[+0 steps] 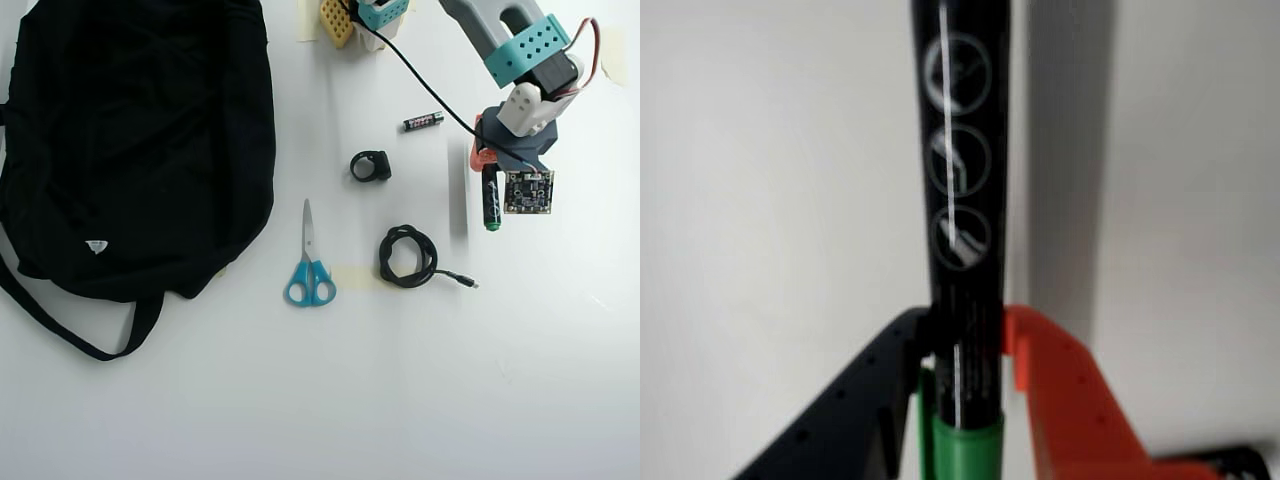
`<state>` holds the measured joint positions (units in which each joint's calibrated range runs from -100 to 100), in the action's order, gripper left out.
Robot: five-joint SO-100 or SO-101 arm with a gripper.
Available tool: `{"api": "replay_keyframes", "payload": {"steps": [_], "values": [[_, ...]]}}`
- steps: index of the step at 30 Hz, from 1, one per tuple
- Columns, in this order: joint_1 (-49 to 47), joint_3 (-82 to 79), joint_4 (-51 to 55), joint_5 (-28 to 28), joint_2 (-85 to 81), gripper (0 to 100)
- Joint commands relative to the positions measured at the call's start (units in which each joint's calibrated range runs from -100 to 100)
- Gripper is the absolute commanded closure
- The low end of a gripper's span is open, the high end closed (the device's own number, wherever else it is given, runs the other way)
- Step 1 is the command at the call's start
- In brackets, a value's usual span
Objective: Put the green marker into the black bag
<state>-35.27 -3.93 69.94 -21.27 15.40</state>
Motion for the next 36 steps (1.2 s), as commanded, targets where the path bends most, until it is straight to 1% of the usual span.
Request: {"api": "replay_keyframes", "payload": {"steps": [1, 15, 20, 24, 29, 36], "values": [[0.1, 1.6, 0.8, 0.3, -6.7, 98], [2.4, 1.5, 2.4, 4.3, -24.5, 98], [4.2, 0.9, 2.3, 6.7, -28.9, 98], [6.8, -0.5, 2.3, 9.4, -33.6, 98], [10.7, -5.1, 2.3, 11.3, -40.7, 98], [20.2, -15.5, 1.6, 12.3, -52.9, 98]]}}
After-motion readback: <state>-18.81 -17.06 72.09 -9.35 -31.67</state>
